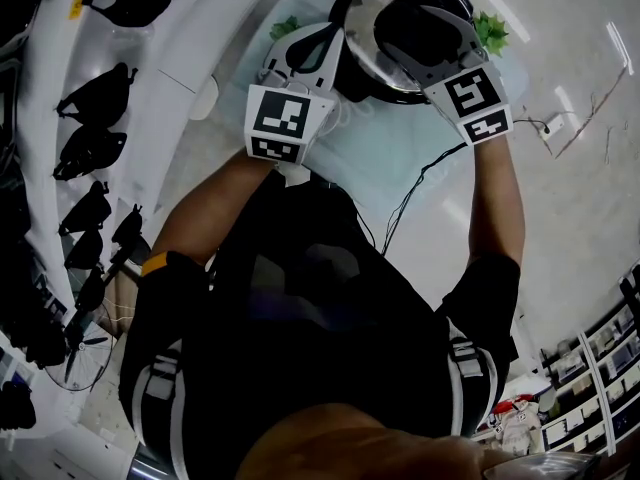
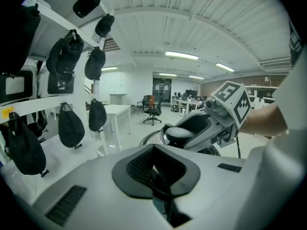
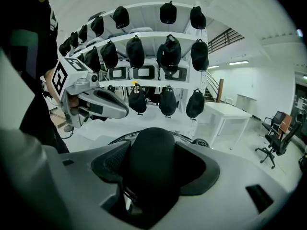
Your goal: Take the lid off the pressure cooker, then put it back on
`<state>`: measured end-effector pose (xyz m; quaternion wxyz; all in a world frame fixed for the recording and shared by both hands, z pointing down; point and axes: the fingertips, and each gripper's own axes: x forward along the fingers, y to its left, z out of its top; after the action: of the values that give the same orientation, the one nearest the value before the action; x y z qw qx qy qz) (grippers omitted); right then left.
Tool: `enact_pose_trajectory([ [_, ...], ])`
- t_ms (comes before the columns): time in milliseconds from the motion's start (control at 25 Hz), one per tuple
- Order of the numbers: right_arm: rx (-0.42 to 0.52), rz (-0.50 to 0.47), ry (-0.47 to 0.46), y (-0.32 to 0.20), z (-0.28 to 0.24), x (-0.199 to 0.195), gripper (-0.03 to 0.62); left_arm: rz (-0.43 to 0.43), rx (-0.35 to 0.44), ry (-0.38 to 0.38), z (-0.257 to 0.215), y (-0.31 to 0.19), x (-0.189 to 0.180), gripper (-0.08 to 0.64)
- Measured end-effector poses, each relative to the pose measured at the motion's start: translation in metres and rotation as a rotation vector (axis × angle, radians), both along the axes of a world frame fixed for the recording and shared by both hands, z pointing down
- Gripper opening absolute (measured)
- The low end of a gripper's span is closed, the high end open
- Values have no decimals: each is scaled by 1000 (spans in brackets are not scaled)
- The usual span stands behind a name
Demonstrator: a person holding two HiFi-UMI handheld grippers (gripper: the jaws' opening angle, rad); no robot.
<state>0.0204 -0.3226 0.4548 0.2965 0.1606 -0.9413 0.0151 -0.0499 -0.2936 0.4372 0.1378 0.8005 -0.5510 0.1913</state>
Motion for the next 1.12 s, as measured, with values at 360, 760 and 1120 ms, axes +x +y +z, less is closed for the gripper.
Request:
enact_pose_trajectory([
  [360, 3, -22, -16, 0, -2, 0, 305, -18, 13, -3, -8, 3, -5, 8],
  [760, 28, -52, -60, 3, -21, -1, 295, -34, 24, 2, -13, 12, -11, 8],
  [1120, 73, -31, -90, 10, -67, 12, 295, -13, 71, 9, -36, 26, -4, 8],
])
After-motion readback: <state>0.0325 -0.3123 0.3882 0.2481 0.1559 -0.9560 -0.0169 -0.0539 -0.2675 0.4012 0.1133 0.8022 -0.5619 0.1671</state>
